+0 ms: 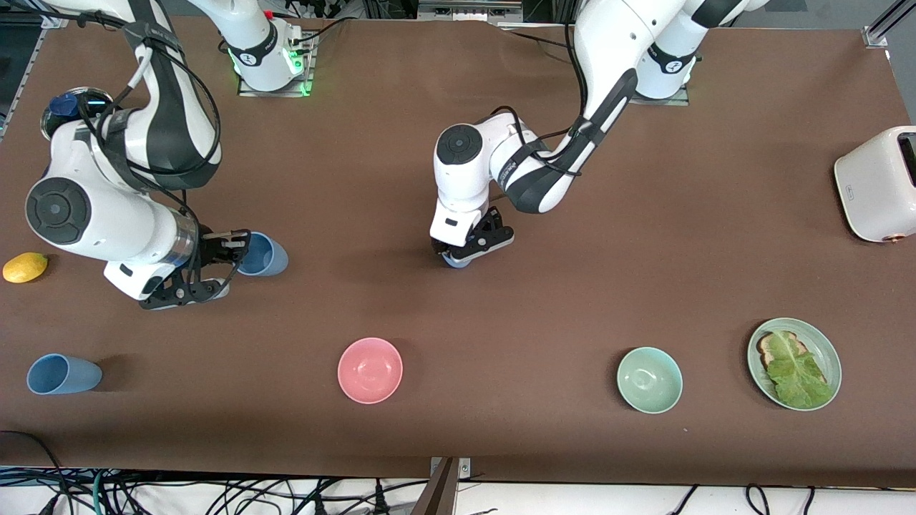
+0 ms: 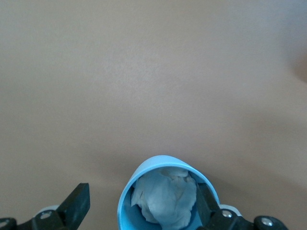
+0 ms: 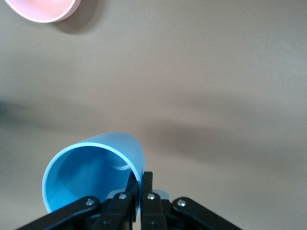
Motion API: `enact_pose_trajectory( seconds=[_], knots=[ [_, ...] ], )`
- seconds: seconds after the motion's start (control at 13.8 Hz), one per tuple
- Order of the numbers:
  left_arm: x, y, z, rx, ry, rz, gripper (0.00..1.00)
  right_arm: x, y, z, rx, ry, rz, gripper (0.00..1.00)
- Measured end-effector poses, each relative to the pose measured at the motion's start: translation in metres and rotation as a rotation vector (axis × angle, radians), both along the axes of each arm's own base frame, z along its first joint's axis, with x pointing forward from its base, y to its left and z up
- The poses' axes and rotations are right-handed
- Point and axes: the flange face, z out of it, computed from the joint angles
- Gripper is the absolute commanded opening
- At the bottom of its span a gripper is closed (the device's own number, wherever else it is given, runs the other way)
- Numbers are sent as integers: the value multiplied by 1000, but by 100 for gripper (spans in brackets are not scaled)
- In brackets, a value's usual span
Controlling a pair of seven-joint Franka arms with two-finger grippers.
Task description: Stack blue cups with both arms
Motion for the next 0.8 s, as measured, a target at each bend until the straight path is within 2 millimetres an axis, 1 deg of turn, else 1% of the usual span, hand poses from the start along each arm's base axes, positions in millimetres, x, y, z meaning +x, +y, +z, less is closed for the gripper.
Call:
enact_pose_trajectory(
  seconds=[0.22, 0.36, 0.51, 0.65, 0.8],
  knots=[
    [1, 2, 13, 3, -12, -52, 99, -4, 6, 37, -12, 36, -23, 0],
    [4, 5, 24, 0, -25, -64, 100, -8, 11, 53, -15, 38, -33, 0],
    [6, 10, 45, 8, -37, -87, 100, -12, 25, 63, -19, 37, -44, 0],
    [8, 20, 73, 33, -36, -114, 100, -18, 46, 71, -28, 32, -63, 0],
    [8, 32, 103, 54, -24, -140, 100, -24, 68, 73, -37, 30, -79, 0]
  ],
)
